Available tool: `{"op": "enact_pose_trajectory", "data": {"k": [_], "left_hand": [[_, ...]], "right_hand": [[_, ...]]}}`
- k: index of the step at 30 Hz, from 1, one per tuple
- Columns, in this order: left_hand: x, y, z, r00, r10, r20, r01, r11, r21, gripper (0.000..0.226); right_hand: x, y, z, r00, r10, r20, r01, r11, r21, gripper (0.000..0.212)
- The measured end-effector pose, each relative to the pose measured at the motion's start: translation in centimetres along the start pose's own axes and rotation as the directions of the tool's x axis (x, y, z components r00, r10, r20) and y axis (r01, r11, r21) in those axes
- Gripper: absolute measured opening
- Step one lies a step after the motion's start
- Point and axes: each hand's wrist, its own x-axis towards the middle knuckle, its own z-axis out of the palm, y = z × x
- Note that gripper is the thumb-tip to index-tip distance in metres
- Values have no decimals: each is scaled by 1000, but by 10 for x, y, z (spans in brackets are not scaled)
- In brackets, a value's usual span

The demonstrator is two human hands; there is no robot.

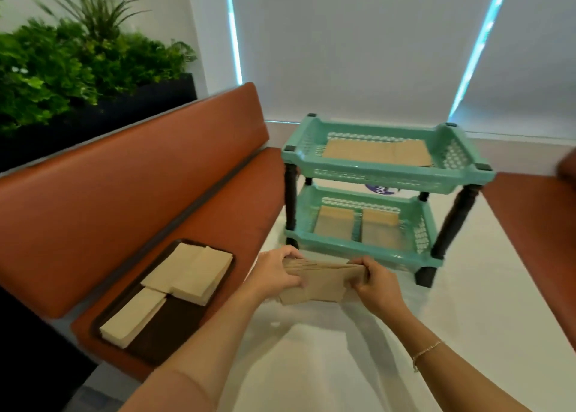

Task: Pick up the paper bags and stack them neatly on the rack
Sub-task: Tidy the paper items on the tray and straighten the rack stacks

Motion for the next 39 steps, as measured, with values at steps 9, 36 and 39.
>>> {"op": "enact_pose_trajectory", "data": {"k": [9, 36, 39], "left_hand": [[8, 7, 53, 998, -33, 47, 35, 998, -53, 83], [15, -4, 48, 951, -214, 223, 239, 966, -93, 55], [19, 4, 43, 918, -290, 271, 305, 952, -15, 54]], "right_hand": [[-18, 39, 0, 990, 118, -71, -120, 993, -20, 39], [-14, 20, 18, 869, 489, -76, -483, 872, 81, 19], [-8, 23, 12, 857, 514, -41, -512, 858, 38, 26]]}}
